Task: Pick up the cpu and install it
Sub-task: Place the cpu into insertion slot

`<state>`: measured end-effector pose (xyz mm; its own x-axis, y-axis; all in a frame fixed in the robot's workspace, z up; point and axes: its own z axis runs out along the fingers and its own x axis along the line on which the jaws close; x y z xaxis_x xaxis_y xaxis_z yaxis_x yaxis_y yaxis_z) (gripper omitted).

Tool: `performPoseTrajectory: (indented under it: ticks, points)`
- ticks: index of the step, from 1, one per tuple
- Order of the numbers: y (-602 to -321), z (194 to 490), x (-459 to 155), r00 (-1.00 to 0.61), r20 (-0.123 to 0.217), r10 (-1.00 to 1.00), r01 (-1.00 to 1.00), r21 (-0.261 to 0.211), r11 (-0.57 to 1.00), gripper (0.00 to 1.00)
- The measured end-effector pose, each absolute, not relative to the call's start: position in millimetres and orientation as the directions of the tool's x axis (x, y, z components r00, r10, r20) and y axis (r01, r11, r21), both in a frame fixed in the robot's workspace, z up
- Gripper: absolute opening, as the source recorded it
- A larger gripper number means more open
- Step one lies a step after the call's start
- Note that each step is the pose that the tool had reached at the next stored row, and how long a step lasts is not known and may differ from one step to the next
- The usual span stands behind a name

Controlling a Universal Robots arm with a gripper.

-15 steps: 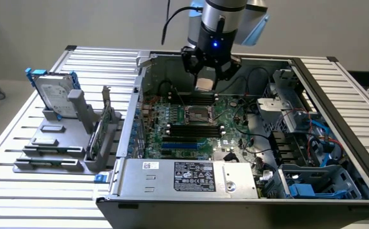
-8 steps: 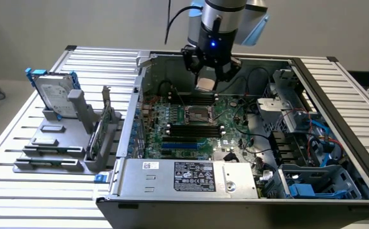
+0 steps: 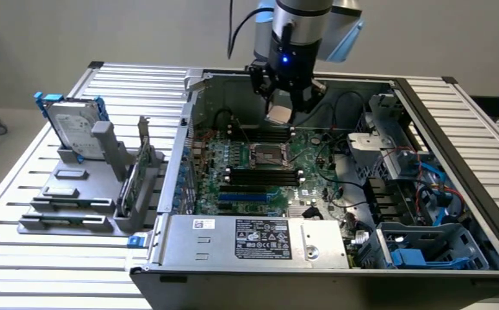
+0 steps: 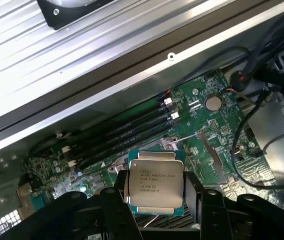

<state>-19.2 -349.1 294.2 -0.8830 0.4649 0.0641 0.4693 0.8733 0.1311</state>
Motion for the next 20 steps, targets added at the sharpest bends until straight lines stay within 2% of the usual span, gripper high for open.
performPoseTrajectory:
  ticks: [20]
  points:
    - [-349.1,290.6,-19.2,-0.66,0.064,0.748,0.749,0.131,0.649,0.55]
